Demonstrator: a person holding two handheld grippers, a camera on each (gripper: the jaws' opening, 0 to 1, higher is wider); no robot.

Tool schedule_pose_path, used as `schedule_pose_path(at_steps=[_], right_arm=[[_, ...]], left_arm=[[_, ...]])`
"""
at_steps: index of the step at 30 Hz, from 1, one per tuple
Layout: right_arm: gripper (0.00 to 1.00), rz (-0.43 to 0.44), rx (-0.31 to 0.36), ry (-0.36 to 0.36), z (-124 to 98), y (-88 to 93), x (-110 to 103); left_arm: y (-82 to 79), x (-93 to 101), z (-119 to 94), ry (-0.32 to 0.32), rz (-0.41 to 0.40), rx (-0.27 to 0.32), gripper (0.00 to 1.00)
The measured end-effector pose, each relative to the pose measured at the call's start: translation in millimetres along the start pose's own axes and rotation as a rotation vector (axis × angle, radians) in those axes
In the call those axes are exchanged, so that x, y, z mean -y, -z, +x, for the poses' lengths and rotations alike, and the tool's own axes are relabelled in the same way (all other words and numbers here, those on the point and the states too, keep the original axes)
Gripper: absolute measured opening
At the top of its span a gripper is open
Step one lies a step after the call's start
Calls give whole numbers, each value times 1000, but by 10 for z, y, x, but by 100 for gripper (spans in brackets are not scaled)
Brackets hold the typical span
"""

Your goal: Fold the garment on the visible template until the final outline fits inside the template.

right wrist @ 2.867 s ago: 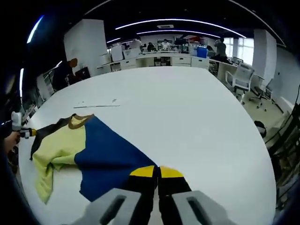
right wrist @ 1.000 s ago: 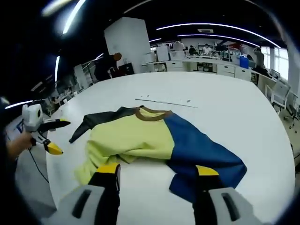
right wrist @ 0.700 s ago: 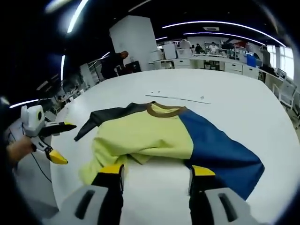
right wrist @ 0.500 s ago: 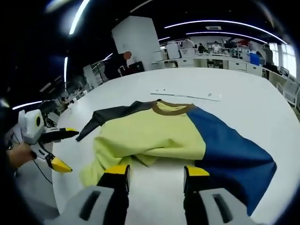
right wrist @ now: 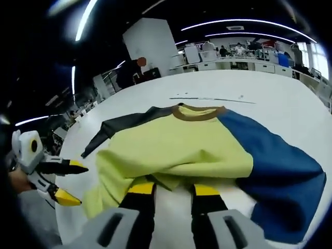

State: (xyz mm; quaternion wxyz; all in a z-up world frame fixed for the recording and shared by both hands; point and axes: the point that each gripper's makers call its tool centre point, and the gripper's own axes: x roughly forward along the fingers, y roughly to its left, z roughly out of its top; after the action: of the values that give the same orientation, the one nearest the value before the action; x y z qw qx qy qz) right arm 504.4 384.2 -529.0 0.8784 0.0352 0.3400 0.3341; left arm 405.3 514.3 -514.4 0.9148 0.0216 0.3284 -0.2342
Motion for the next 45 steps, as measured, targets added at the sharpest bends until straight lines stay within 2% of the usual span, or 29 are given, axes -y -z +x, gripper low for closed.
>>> schedule_pose_path(at_steps=[3, 14, 20, 29, 31, 40, 45], right_arm=[[18, 1, -1, 4, 17, 12, -21], [3, -18, 5, 37, 43, 9, 16], [0, -28, 17, 36, 26, -21, -6], [0, -41, 31, 26, -122, -55, -40], [0, -62, 33, 26, -183, -69, -63], [0, -129, 47, 32, -425, -114, -99], [0, -146, 59, 41, -600, -146, -116]], left_arm=[[31, 29, 13, 1, -4, -10, 38], [121, 150, 59, 35, -17, -48, 20], [215, 138, 68, 15, 14, -94, 6], [169, 139, 46, 9, 17, -80, 0], [121, 108, 2, 8, 9, -60, 0], [-187, -200, -301, -37, -17, 40, 0], [-255, -336, -494, -71, 5, 60, 0]])
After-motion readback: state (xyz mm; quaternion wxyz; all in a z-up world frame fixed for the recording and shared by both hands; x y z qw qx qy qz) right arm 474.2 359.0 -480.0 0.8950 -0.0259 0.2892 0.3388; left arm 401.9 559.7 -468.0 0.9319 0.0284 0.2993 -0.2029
